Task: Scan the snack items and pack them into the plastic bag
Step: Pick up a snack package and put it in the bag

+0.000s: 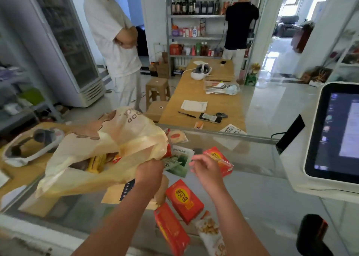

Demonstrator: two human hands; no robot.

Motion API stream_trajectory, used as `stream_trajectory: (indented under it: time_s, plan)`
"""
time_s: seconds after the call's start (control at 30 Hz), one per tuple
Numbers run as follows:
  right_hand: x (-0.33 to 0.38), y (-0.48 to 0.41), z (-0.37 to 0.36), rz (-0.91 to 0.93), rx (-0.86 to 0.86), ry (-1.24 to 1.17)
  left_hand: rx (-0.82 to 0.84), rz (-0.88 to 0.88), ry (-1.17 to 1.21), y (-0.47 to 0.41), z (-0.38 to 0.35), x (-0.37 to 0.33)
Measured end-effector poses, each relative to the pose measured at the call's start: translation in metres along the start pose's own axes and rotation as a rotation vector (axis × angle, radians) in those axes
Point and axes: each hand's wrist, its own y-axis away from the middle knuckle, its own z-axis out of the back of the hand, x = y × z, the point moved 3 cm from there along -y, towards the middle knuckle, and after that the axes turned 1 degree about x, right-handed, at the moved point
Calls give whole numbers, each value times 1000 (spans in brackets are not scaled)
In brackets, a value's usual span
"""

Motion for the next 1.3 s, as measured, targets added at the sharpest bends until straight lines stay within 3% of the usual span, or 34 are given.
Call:
stream_trajectory:
  time_s: [0.2, 0.43, 0.63, 0.73, 0.8, 0.9, 1.1, 1.3]
  plan:
    - [-21, -8, 2, 28, 69, 72, -128, -136, -193, 1, 16, -1]
    - [-17, -12, -18, -56, 90, 205, -282, -202, -122, -2, 33, 11]
    - [-1, -8, -62, -27, 205, 329, -125, -243, 79, -7, 16, 36]
    - [-1, -8, -77, -18, 223, 438, 42, -315, 42, 2, -4, 52]
    - [-3, -10, -83, -26, 198, 462, 38, -371, -2, 4, -12, 59]
    - [-5, -13, -95, -41, 208, 523, -30, -446, 52, 0, -17, 60]
    - [-6, -9, -98, -40, 135, 516, -337, -641, 37, -12, -31, 56]
    - [-8, -1, -75, -80, -122, 406, -656, -734, 492, -17, -4, 56]
